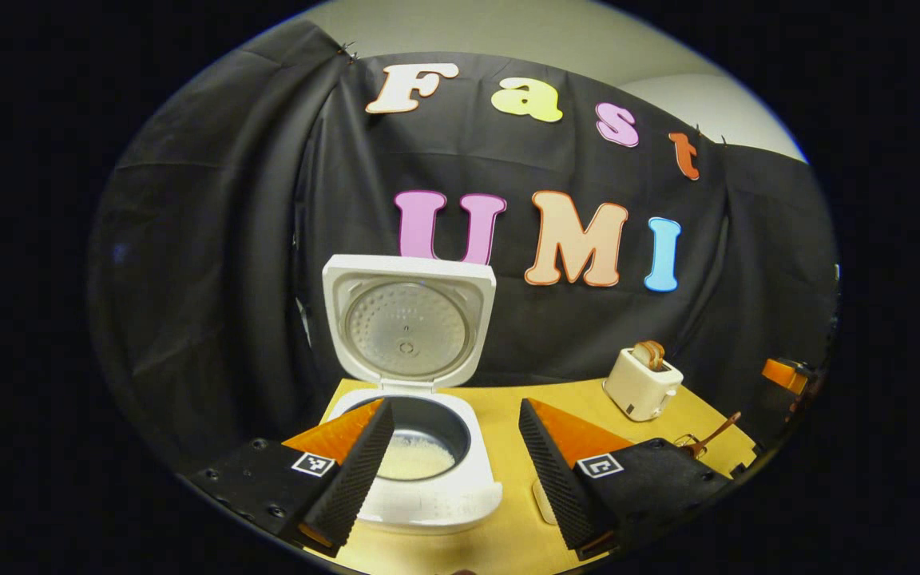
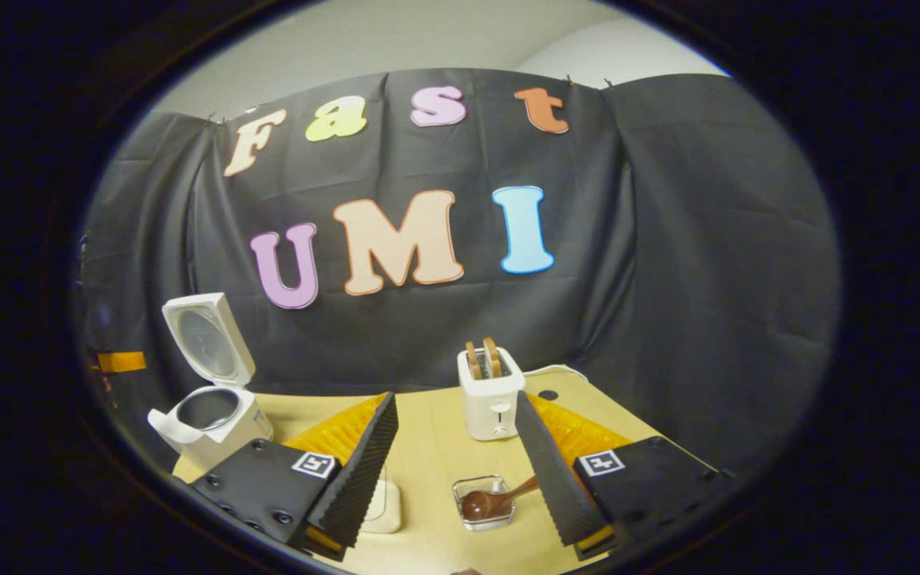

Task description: Close the left gripper, press the button to open the rice cooker; take a wooden spoon from the chopstick holder with the right hand, scoop a spoonful of rice and pour it into the rice cooker, then put the wooden spoon back into the chopstick holder.

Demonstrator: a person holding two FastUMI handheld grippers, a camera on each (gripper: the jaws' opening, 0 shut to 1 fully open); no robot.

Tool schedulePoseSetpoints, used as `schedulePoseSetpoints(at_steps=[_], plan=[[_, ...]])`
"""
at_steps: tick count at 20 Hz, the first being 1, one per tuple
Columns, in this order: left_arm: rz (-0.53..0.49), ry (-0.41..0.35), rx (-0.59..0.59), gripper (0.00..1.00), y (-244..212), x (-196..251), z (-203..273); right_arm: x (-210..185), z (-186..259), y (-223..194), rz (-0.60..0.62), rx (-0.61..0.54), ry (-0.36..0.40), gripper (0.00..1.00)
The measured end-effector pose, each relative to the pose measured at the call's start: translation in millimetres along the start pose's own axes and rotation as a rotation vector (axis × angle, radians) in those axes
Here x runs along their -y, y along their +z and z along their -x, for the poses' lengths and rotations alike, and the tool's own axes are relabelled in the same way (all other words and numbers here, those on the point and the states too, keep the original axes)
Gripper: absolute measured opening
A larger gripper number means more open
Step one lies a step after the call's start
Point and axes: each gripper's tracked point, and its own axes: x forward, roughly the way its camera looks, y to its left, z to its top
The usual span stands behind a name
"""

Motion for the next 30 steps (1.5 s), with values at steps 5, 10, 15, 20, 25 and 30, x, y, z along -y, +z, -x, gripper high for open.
schedulePoseSetpoints(at_steps=[5, 10, 15, 20, 25, 30], plan=[[0.045, -0.04, 0.043, 0.93, 45.9, -8.3, -52.3, -13.7, 26.2, 3.1, 0.034, 0.002, -0.029, 0.96], [0.109, -0.043, 0.07, 0.93, 102.1, -34.0, -113.2, -27.2, 40.8, -11.4, 0.018, -0.025, -0.052, 0.96], [0.03, 0.007, 0.064, 0.92, 125.5, -66.1, -173.9, -33.1, 45.6, -20.8, -0.007, -0.045, -0.083, 0.94], [-0.051, 0.062, 0.01, 0.88, 115.3, -90.4, -215.3, -34.3, 47.4, -21.8, -0.021, -0.033, -0.108, 0.92], [-0.086, 0.072, -0.009, 0.92, 109.0, -91.6, -223.2, -30.3, 54.0, -31.9, -0.006, -0.057, -0.12, 0.92], [-0.084, 0.072, -0.008, 0.92, 105.5, -89.6, -212.6, -35.6, 54.7, -37.2, -0.04, -0.063, -0.095, 0.92]])
